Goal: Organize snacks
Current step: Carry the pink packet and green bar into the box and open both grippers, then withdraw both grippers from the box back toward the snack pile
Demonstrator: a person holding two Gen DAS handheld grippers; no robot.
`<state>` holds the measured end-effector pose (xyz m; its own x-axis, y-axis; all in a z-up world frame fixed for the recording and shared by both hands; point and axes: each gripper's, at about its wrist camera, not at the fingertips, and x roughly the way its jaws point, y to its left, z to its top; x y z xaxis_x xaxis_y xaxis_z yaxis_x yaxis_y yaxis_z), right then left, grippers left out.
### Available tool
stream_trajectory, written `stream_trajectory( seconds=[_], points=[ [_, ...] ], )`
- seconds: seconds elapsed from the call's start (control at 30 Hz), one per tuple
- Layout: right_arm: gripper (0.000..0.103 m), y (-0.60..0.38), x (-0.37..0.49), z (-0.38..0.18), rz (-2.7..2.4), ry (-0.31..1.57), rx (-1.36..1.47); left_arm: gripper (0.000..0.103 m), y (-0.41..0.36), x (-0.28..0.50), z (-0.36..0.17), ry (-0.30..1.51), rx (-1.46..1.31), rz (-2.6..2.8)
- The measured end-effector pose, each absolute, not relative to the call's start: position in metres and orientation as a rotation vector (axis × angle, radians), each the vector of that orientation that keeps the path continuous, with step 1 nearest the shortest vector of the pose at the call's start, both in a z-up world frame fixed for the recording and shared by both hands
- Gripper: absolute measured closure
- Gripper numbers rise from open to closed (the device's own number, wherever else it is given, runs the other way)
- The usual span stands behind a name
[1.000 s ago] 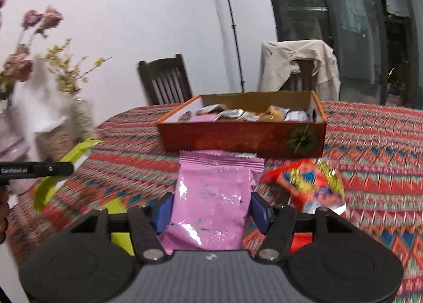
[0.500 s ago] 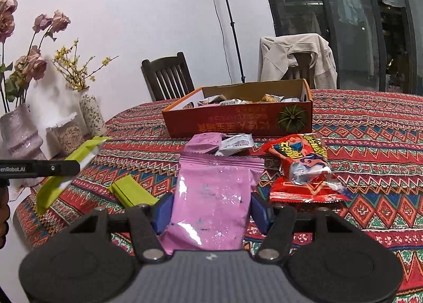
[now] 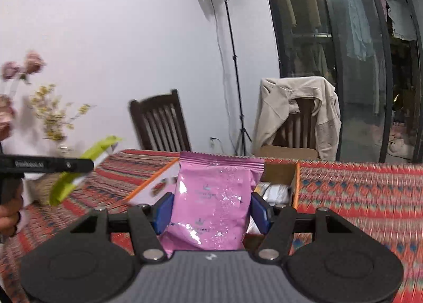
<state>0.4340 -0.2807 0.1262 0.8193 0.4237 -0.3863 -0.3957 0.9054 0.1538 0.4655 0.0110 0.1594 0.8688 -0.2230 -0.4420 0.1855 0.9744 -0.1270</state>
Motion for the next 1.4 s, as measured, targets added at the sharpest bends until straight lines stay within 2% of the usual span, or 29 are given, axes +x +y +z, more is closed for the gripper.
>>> stream_trajectory(
  seconds=[0.1, 0.27, 0.53, 0.63, 0.83, 0.93, 1.0, 1.2, 1.27, 1.4],
  points=[
    [0.042, -0.270, 0.497, 0.118, 0.381, 0.515, 0.014, 0.069, -0.005, 0.519, 0.149, 0.524, -0.080, -0.202],
    [0.042, -0.251, 0.569, 0.079, 0.269, 0.656, -0.108, 0.069, -0.027, 0.580, 0.098, 0.640, -0.075, -0.168],
    [0.042, -0.232, 0.587, 0.036, 0.247, 0.743, -0.214, 0.068, -0.027, 0.602, 0.048, 0.706, -0.079, -0.124],
    [0.042, -0.230, 0.589, 0.032, 0.240, 0.748, -0.222, 0.060, -0.020, 0.600, 0.048, 0.712, -0.090, -0.142],
    [0.041, -0.236, 0.568, 0.054, 0.247, 0.699, -0.209, 0.058, -0.011, 0.566, 0.080, 0.651, -0.034, -0.155],
    [0.040, -0.241, 0.550, 0.076, 0.260, 0.653, -0.200, 0.051, -0.007, 0.541, 0.102, 0.611, 0.005, -0.164],
    [0.032, -0.244, 0.536, 0.093, 0.262, 0.619, -0.203, 0.047, -0.006, 0.518, 0.115, 0.584, 0.034, -0.178],
    [0.028, -0.259, 0.470, 0.137, 0.289, 0.511, -0.197, 0.036, 0.005, 0.425, 0.142, 0.488, 0.076, -0.217],
    [0.025, -0.262, 0.443, 0.144, 0.300, 0.486, -0.194, 0.026, 0.009, 0.393, 0.144, 0.445, 0.075, -0.229],
    [0.024, -0.266, 0.386, 0.145, 0.327, 0.451, -0.187, 0.025, 0.012, 0.330, 0.131, 0.421, 0.090, -0.217]
  ],
)
